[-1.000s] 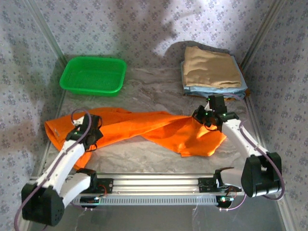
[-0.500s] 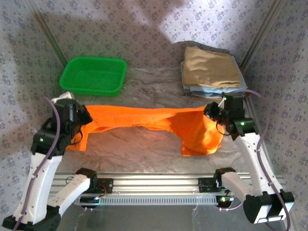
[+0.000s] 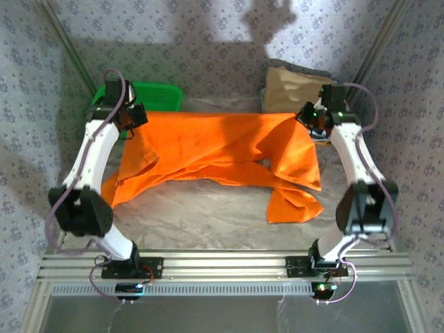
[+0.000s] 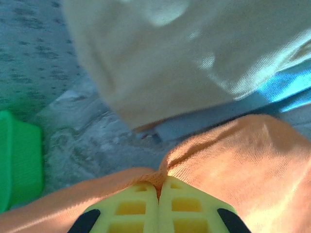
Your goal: Fold and stack the trousers
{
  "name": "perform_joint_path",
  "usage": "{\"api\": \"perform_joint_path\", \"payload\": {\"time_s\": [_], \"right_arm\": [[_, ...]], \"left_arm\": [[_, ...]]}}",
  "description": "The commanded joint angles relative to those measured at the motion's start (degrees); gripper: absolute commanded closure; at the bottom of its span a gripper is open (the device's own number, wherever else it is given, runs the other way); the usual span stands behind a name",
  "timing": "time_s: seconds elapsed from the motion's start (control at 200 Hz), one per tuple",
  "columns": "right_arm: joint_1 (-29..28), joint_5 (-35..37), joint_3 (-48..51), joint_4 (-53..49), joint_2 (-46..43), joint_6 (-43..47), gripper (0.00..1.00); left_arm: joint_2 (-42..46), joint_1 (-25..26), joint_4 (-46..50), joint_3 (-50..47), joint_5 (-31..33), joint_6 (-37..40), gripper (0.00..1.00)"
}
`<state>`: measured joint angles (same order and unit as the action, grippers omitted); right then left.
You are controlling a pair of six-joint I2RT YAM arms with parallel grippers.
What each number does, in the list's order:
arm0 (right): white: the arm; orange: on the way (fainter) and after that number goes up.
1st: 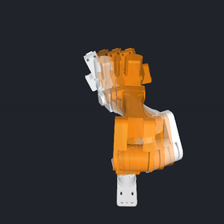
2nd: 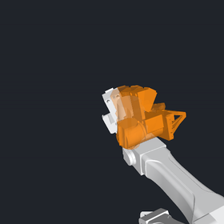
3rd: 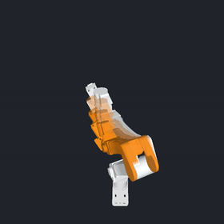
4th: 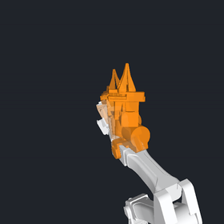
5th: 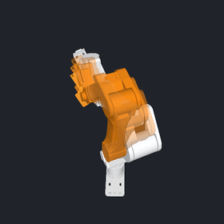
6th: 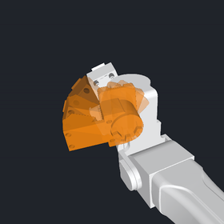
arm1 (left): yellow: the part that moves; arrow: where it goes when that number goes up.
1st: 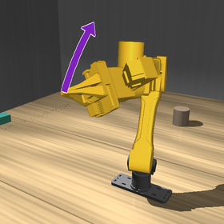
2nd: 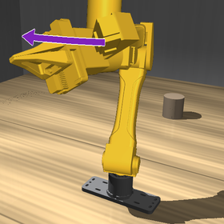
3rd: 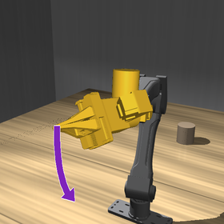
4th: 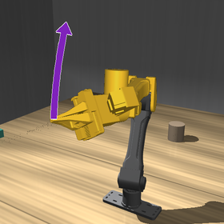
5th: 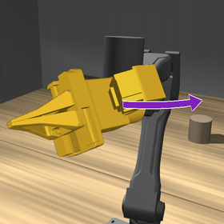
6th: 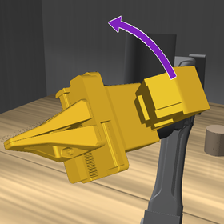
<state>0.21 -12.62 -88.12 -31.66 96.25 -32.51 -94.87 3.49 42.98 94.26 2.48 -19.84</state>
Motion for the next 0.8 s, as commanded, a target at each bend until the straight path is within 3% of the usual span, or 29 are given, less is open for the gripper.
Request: {"api": "perform_joint_path", "payload": {"time_s": [0.0,0.09,0.155,0.195,0.24,0.35,0.455,0.59,0.794], "right_arm": [[-0.4,1.7,-10.3,-2.2,8.4,3.0,1.00],[-1.5,2.7,-16.8,-7.1,13.9,4.2,0.80],[-2.2,4.0,-17.4,-8.6,13.8,4.5,0.52],[-3.1,5.0,-16.1,-8.9,12.0,5.4,0.45],[-4.7,6.6,-13.4,-8.7,9.0,5.8,0.40],[-11.7,11.4,-2.9,-7.3,-0.2,5.5,0.32],[-21.0,14.3,6.8,-6.0,-5.6,5.3,0.32],[-30.0,15.2,18.5,-3.0,-8.5,0.7,0.33],[-32.0,21.7,31.0,-5.6,-15.9,-4.5,0.32]], "left_arm": [[-3.7,-3.4,-5.6,6.6,-1.4,2.6,1.00],[-8.8,-5.6,-3.2,10.7,-1.1,2.7,1.00],[-10.8,-7.5,-1.8,12.5,-1.2,1.7,0.70],[-11.1,-8.7,-1.4,12.9,-3.3,0.7,0.56],[-10.9,-9.7,-0.1,13.1,-4.9,-1.3,0.33],[-5.5,-9.6,1.0,9.6,-5.7,-3.5,0.17],[3.7,-8.0,3.9,3.0,-5.5,-6.2,0.15],[20.0,-0.2,2.6,-17.7,0.4,-9.8,0.18],[39.2,8.6,-3.7,-47.5,2.3,-18.4,0.25]]}}
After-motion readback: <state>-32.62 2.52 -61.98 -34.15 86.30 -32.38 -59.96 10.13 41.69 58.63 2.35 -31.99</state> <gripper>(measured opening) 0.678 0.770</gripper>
